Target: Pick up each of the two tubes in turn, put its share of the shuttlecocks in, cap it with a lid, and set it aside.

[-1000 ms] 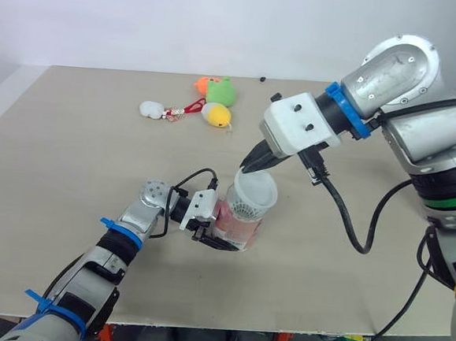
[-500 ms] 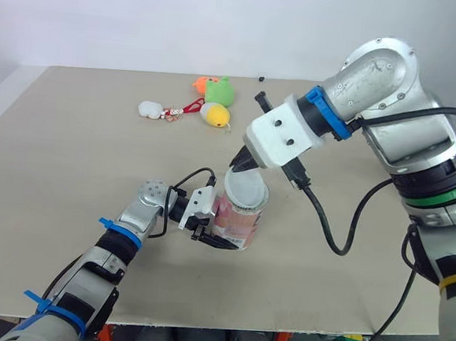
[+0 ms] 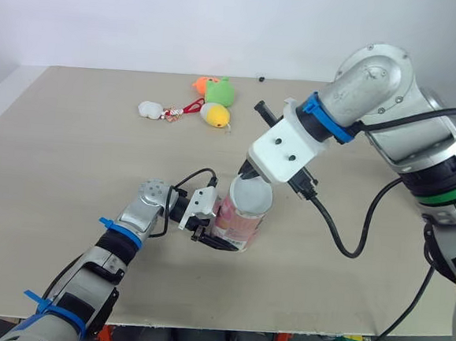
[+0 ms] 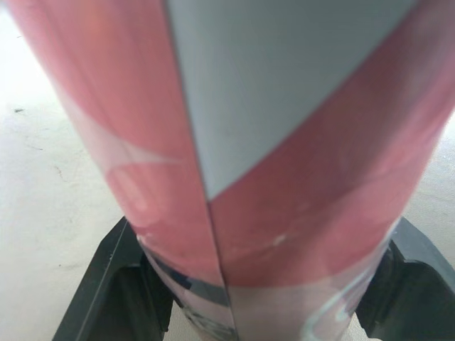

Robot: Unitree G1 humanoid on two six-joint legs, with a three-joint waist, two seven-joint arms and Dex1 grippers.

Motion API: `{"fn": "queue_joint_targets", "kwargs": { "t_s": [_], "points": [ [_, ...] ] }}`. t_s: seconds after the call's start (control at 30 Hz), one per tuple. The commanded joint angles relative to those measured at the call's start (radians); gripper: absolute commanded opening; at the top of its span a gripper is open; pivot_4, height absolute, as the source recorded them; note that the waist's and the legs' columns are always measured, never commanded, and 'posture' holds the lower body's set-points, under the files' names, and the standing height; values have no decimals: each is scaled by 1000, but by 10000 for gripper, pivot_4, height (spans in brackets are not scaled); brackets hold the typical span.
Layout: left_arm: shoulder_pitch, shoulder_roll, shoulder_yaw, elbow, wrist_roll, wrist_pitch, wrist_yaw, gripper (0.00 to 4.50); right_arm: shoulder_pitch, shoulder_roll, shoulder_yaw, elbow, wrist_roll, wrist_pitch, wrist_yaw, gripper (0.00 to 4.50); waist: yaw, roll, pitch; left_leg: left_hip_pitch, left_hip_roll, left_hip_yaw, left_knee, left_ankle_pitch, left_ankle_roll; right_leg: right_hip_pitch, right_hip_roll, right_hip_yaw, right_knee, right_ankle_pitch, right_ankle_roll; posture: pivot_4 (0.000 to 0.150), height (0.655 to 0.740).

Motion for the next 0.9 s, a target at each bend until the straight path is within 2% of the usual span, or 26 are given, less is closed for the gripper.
{"fn": "queue_joint_targets", "kwargs": {
  "t_s": [0.03,0.27,0.6,0.9],
  "points": [
    [31,22,-8,3,17,27,1,26826,-37,45,35,94,39,19,43,741,-1,0,0,0,1,0,0,0,0,0,0,0,0,2,-3,1500,7323],
    [43,28,-6,-16,18,38,11,26826,-111,55,46,184,157,56,43,741,-2,0,0,1,5,0,0,0,0,-1,6,-1,0,4,-9,1500,7323],
    [42,29,-9,-14,19,41,11,26826,-163,110,59,337,126,4,43,741,-1,0,0,0,7,1,0,0,0,-2,8,-3,2,3,-12,1500,7323],
    [40,32,-11,-15,21,46,6,26826,-154,35,168,192,194,-6,43,741,-1,0,0,-1,7,0,-1,0,0,-2,8,-3,2,2,-13,1500,7323]
  ]
}}
